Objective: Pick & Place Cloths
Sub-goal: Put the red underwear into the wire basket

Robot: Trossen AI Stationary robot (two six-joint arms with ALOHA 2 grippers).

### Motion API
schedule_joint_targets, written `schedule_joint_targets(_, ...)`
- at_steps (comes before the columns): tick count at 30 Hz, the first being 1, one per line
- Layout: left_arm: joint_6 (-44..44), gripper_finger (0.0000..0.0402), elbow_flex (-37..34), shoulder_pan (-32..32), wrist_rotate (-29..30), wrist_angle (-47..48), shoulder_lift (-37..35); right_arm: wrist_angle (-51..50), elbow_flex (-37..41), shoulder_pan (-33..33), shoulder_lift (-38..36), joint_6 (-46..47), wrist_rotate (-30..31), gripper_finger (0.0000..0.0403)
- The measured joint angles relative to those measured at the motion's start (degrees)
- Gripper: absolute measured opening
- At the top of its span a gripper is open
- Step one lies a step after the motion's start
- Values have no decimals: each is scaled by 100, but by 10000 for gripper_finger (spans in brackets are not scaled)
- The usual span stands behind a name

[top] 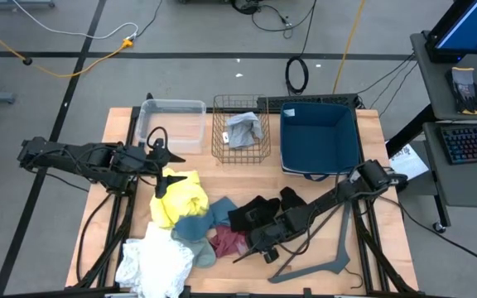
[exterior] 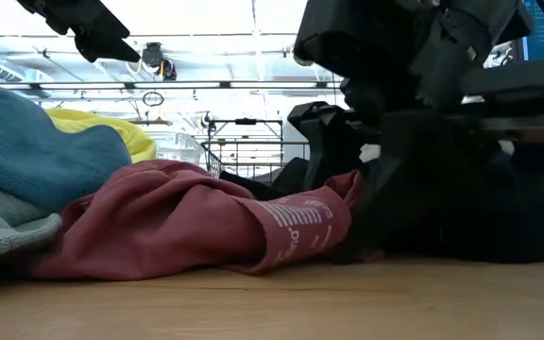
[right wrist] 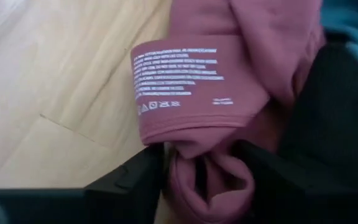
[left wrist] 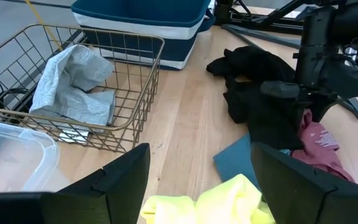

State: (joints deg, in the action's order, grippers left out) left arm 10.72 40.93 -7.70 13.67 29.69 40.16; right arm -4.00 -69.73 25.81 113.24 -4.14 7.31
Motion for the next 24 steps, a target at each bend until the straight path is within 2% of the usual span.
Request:
schedule_joint_targets(15,-55,282,0,0,0,2,0,45,4,-23,-393,-34,-302,12)
schedule_joint_targets(24,-143,282,0,0,-4,4,0,71,4,-23,-1264,145,-313,5)
